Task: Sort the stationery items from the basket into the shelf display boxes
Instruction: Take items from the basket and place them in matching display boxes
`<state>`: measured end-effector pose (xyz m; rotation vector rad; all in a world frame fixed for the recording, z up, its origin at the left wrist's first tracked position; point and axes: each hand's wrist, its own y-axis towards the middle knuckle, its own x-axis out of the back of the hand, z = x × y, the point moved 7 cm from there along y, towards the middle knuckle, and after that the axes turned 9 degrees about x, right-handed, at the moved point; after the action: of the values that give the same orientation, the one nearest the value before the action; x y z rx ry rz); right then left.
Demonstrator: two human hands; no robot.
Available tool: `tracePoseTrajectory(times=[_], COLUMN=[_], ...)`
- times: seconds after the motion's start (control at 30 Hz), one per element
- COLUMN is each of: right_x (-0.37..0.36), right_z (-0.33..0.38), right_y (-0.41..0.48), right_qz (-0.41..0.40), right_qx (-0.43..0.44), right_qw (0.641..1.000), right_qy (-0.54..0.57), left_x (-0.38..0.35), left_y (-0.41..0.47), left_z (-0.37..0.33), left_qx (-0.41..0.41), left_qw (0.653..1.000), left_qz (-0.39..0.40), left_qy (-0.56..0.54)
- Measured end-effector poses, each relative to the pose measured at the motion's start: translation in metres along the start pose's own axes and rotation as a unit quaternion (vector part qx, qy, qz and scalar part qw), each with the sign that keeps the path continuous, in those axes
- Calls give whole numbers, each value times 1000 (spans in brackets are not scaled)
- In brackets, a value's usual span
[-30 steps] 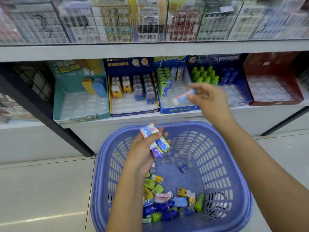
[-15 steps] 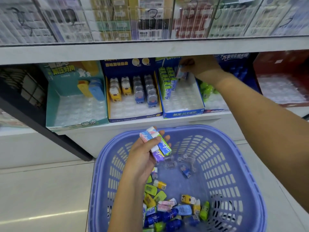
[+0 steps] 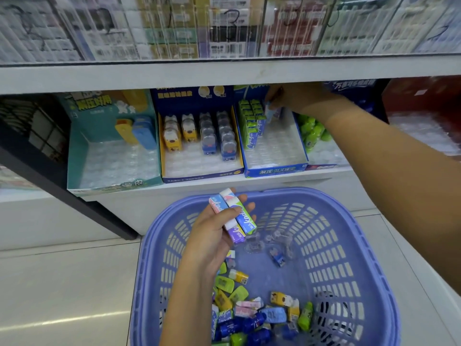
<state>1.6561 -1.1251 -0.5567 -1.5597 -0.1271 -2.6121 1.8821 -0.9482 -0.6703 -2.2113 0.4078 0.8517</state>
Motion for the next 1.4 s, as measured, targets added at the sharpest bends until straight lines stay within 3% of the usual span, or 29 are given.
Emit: tracePoseTrajectory(times=[0.23, 0.33, 0.43, 0.6, 0.77, 0.87, 0.97, 1.03, 1.23, 1.4], right_x=[-3, 4, -11, -87, -107, -86, -39, -11, -3, -4], right_z=[20, 38, 57, 92, 88, 75, 50, 39, 34, 33], right_y=[-10, -37, -94, -177, -192, -190, -177, -158, -92, -65], right_qz=[-19, -83, -123, 30, -3, -101, -230, -274, -206, -135], right_qx=[-15, -30, -49, -116, -148, -145, -130, -106, 4, 18], right_qw=[995, 993, 990, 957, 925, 894, 915, 928, 972, 990], right_qy=[-95, -79, 39, 265, 351, 412, 305, 228, 111, 38], left_x=[-7, -11, -12, -19, -21, -19, -15, -14, -19, -19], left_y=[-4, -9, -12, -16, -22, -23, -23, -21, -18, -15], left_z=[3, 1, -2, -6, -3, -5, -5, -4, 2, 2], left_qx=[5, -10, -40, -92, -124, -127, -103, -87, -39, -32], left_qw=[999, 997, 996, 993, 989, 989, 992, 993, 997, 996], left_qz=[19, 29, 24, 4, -23, -30, -30, -32, -29, -16], left_qy=[-43, -64, -82, -72, -75, -71, -71, -66, 56, 85])
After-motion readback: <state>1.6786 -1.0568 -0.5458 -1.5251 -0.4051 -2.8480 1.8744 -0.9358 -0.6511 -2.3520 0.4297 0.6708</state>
